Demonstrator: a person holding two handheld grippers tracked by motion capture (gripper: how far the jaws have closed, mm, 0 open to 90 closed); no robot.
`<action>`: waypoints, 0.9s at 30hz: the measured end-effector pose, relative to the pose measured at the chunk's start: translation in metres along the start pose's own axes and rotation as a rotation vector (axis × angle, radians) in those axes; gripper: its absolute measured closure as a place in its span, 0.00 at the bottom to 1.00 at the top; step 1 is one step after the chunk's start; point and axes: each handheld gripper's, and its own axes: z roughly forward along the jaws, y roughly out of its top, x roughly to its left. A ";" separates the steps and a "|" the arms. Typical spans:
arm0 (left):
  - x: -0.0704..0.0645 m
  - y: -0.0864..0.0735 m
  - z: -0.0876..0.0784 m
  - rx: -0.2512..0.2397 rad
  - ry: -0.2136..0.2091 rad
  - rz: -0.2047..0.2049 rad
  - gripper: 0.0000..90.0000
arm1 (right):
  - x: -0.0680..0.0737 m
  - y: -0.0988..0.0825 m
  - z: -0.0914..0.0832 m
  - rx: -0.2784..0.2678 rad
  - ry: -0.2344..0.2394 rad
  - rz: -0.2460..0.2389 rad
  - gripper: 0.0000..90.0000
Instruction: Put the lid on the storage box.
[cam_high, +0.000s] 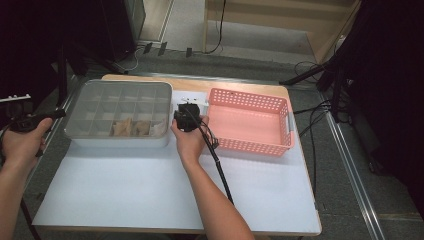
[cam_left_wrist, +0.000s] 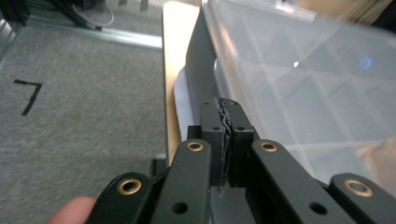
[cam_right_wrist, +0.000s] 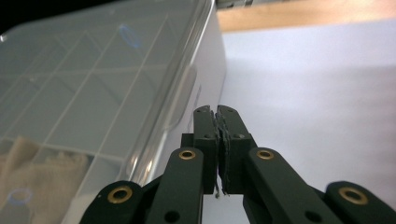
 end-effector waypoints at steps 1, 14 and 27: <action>0.000 -0.004 0.005 0.016 -0.013 0.002 1.00 | 0.001 -0.002 0.001 0.001 0.004 0.001 0.97; -0.012 -0.006 0.008 -0.001 0.062 0.059 1.00 | 0.001 0.003 -0.006 -0.070 0.072 0.038 0.96; -0.004 0.002 0.015 -0.015 0.048 -0.010 1.00 | 0.004 0.000 0.010 0.032 0.019 0.025 1.00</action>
